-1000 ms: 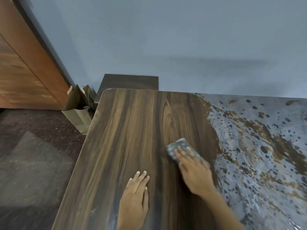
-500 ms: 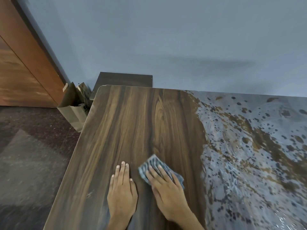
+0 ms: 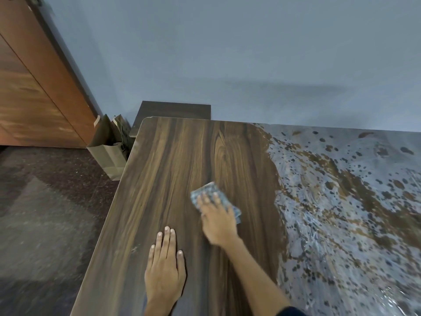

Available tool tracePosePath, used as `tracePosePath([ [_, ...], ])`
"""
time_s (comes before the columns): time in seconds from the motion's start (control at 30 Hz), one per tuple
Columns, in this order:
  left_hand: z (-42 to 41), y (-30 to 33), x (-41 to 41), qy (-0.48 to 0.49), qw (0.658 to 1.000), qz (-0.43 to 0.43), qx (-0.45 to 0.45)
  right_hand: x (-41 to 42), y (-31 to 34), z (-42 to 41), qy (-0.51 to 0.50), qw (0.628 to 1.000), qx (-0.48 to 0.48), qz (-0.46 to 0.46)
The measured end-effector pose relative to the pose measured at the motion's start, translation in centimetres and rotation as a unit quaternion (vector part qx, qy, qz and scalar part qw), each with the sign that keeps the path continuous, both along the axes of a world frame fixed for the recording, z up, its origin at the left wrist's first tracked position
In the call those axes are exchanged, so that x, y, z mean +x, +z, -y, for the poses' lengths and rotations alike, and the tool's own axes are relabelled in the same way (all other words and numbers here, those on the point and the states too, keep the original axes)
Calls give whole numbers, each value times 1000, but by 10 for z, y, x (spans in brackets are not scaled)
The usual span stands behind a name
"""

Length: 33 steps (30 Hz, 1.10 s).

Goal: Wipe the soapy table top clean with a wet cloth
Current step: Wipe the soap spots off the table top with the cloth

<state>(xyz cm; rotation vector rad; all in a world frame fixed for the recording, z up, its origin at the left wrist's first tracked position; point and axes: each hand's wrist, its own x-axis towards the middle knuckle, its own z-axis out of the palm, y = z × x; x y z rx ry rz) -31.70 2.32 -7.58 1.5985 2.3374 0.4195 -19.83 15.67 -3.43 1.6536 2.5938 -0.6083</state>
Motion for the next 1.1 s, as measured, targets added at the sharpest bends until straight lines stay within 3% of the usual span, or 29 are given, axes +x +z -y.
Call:
tracePosePath([
  [0.1, 5, 0, -1, 36, 999, 2, 12, -9, -6, 59, 104, 994, 18, -22],
  [0.2, 9, -3, -2, 72, 997, -4, 27, 30, -14, 108, 115, 993, 2, -11],
  [0.27, 9, -5, -1, 85, 996, -14, 34, 72, -18, 122, 69, 997, 12, -21],
  [0.37, 8, -7, 0, 75, 996, -24, 28, 121, -12, 101, -84, 995, 33, 31],
  [0.5, 9, -9, -5, 50, 998, -50, 6, 107, 2, 27, -224, 974, -4, 41],
  [0.6, 11, -10, -12, 16, 998, -65, 2, 57, -1, 15, -150, 989, -1, 19],
  [0.7, 14, -10, -25, -17, 997, -79, 3, 21, -3, 68, -11, 1000, 8, -17],
  [0.8, 16, -9, -36, -26, 995, -94, -1, 32, -5, 136, 102, 995, 6, -3],
  [0.87, 18, -8, -40, -20, 996, -85, 4, 63, -11, 166, 118, 993, -7, 13],
  [1.03, 22, -6, -37, 20, 998, -58, 8, 147, -4, 142, -69, 995, 33, 62],
  [1.1, 25, -5, -35, 32, 998, -49, 10, 145, 2, 107, -150, 987, -6, 52],
])
